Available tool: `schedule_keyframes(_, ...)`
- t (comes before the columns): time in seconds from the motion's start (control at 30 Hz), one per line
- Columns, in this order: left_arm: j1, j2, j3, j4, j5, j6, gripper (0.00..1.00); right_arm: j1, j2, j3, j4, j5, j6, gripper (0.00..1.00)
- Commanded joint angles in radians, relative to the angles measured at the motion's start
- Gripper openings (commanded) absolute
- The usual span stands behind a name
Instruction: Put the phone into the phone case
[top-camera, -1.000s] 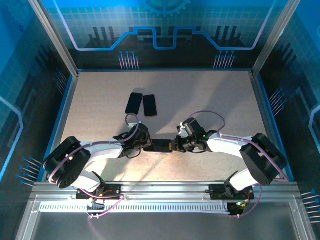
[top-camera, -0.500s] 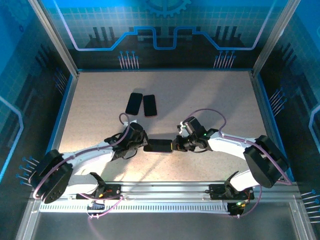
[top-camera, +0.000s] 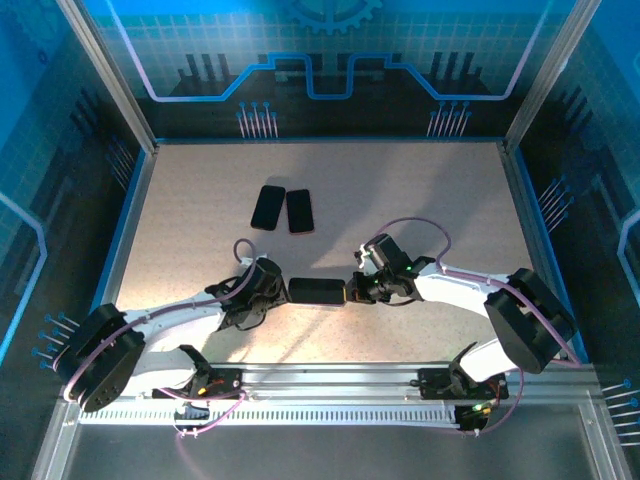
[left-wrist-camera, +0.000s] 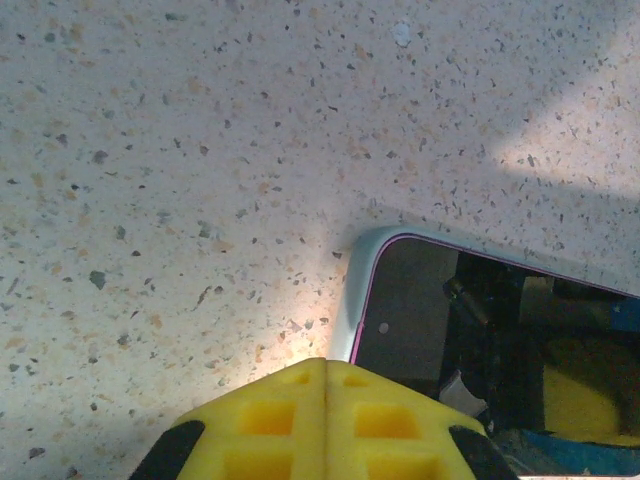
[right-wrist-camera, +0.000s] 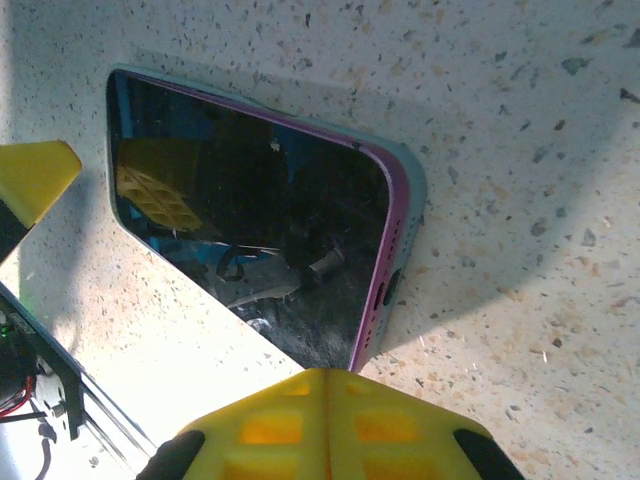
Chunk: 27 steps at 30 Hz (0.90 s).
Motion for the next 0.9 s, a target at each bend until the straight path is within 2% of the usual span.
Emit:
schedule_keyframes(0.0,0.008,0.021,-0.011,0.01,0.019,-0.014,0.0,0.009,0.023,0.024,-0.019,0.017,-0.02,0.09)
schedule_keyframes(0.87,-0.001,0.082,-0.03,0.079,0.053,-0.05,0.0,0.081,0.134,0.045,0.071,0.006,0.029,0.07)
